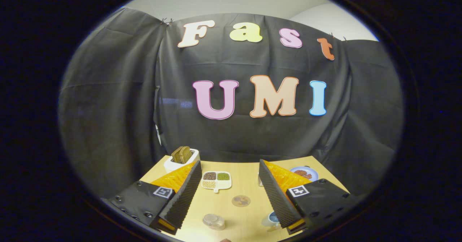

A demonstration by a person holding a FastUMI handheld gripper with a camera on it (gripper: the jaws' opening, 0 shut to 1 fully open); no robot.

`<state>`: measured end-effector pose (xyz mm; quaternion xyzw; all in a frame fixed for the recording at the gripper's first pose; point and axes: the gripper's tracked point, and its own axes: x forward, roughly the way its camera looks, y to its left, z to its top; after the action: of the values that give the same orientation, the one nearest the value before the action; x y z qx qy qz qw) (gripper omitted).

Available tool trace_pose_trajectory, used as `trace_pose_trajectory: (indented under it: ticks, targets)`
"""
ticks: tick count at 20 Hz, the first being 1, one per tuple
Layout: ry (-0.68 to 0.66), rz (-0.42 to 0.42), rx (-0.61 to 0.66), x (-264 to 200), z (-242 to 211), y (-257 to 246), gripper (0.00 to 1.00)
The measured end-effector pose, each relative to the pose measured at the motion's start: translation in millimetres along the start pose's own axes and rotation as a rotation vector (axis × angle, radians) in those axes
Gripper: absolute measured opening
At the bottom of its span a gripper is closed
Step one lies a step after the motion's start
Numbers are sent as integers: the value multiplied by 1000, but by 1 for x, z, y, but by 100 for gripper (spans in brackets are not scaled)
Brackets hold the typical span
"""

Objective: Take the bottle from table, then pour the juice into the cup, finally place the bottle on the coaster

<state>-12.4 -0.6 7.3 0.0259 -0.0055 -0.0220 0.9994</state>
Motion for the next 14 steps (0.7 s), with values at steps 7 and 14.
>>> trace_pose_trajectory:
  ticks: [7,14]
  targets:
    - [-13,-27,27,-12,9,8,99]
    - [21,-44,17,-24,-8,27,99]
